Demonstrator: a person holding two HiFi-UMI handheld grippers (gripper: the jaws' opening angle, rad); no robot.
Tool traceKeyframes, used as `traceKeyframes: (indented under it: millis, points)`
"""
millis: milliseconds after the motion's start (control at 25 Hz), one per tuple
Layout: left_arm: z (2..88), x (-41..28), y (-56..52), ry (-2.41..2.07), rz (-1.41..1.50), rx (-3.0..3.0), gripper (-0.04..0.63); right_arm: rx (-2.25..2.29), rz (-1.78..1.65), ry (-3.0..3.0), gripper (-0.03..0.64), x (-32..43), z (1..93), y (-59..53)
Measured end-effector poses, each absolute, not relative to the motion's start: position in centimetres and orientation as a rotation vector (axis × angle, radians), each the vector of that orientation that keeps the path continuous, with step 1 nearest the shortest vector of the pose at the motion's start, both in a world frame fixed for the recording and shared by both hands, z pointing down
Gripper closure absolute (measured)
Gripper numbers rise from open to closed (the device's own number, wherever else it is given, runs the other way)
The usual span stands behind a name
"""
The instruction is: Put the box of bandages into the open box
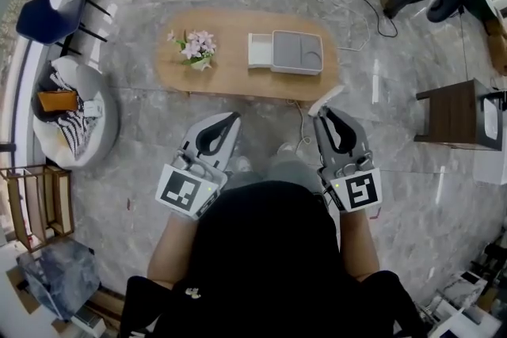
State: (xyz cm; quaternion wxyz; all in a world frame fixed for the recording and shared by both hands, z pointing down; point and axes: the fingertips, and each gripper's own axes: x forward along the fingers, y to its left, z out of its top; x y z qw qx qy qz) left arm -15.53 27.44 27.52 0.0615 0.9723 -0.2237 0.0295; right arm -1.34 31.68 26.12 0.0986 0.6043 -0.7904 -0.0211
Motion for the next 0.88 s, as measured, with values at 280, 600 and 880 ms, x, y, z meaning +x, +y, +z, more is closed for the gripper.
traceKeyframes:
  millis: [280,600,880]
  points:
    - [28.3,-14.2,24.8,-0.707,0.172,2.850,0.584,1.735,-0.061,-2.278,0.561,-0.7,28.5,28.0]
    - [29.5,-10.5,17.9,-0.798,0.208,2.806,0.584,1.655,-0.048,-2.316,0.561,3.3,29.6,20.4]
    - [29.8,-5.2,11.7,-0.874,0.253,2.768,0.584,1.544,-0.028,-2.401,0.561,7.8,30.3,13.3]
